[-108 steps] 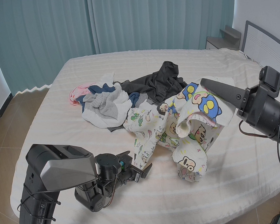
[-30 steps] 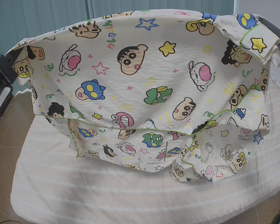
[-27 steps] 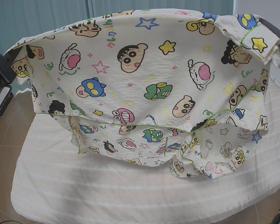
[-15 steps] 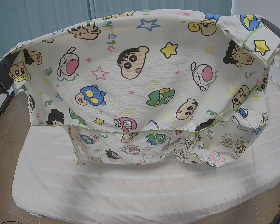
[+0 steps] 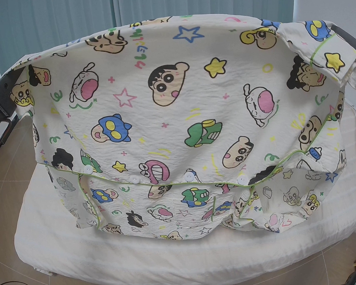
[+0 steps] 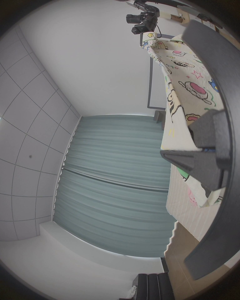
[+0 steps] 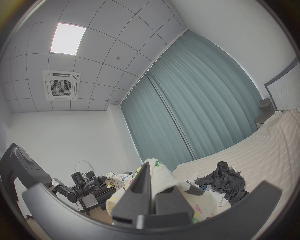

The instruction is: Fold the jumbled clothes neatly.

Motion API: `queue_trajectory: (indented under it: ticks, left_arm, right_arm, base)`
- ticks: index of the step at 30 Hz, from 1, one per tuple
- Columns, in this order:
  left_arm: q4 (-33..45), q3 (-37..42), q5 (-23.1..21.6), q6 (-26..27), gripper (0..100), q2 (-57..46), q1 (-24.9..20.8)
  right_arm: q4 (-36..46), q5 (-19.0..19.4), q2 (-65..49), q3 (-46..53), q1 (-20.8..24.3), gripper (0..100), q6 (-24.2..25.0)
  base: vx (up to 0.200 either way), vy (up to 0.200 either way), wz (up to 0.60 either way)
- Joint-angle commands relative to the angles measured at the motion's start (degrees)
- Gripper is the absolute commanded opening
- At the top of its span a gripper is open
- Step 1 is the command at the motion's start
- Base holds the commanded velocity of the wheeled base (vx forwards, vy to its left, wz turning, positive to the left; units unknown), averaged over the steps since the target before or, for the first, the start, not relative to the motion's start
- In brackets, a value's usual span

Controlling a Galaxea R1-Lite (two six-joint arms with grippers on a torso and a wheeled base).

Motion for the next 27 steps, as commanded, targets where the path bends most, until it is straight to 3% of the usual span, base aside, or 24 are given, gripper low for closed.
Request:
queue_trajectory:
  ticks: [1,27]
  left_arm:
    - [0.0,0.1,0.0,0.0,0,0.1,0.0]
    - [0.1,0.1,0.5,0.1,0,0.5,0.1]
  right_arm:
    - [0.0,0.0,0.1,0.1,-0.1,0,0.0]
    - [0.0,0.0,0.4,0.3,-0.8,0,0.5]
  base:
    - [0.0,-0.2,0.0]
    - [0.0,-0.2,0.0]
